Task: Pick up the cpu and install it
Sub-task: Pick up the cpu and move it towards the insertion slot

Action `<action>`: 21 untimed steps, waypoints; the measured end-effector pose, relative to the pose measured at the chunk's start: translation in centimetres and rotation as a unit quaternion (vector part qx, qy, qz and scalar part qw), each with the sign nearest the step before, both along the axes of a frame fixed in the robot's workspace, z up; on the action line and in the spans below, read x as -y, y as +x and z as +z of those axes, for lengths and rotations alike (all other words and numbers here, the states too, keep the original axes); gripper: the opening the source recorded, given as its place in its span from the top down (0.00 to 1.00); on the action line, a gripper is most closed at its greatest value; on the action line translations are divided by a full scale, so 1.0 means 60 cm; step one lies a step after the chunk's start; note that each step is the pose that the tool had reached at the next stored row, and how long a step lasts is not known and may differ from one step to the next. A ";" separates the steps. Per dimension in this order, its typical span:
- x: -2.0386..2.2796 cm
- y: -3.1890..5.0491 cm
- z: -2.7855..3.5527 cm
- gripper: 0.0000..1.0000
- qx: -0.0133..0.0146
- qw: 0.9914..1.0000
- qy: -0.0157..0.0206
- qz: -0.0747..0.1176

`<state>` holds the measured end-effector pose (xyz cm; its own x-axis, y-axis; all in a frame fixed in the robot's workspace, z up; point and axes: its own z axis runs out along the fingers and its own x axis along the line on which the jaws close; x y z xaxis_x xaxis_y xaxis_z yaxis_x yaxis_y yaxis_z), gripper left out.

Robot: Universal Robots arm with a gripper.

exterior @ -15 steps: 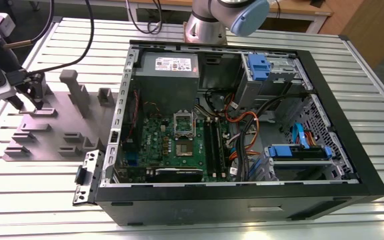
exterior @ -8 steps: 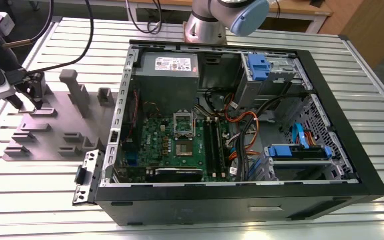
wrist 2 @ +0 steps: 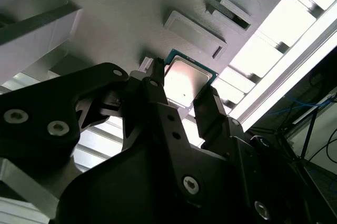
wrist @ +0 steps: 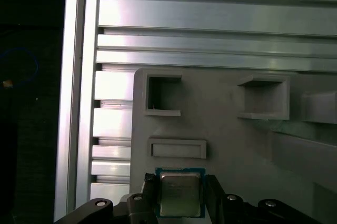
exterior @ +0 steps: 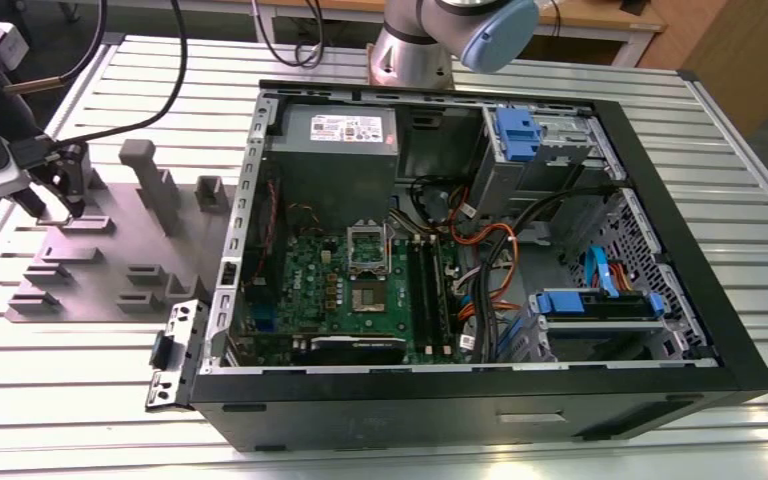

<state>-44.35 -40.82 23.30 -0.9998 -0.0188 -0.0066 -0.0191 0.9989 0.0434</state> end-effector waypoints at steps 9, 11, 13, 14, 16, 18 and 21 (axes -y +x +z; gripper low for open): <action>0.0000 0.000 0.004 0.53 0.000 1.000 0.000 0.000; 0.0000 0.000 0.004 0.53 0.000 1.000 0.000 0.000; 0.0000 0.000 0.005 0.53 0.000 1.000 0.000 0.000; 0.0000 0.000 0.005 0.53 0.000 1.000 0.000 0.000; 0.0000 0.000 0.006 0.53 0.000 1.000 0.000 0.000; 0.0000 0.000 0.006 0.53 0.000 1.000 0.000 0.000; 0.0000 0.000 0.007 0.53 0.000 1.000 0.000 0.000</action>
<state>-44.35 -40.82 23.74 -0.9998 -0.0188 -0.0066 -0.0191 0.9989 0.0434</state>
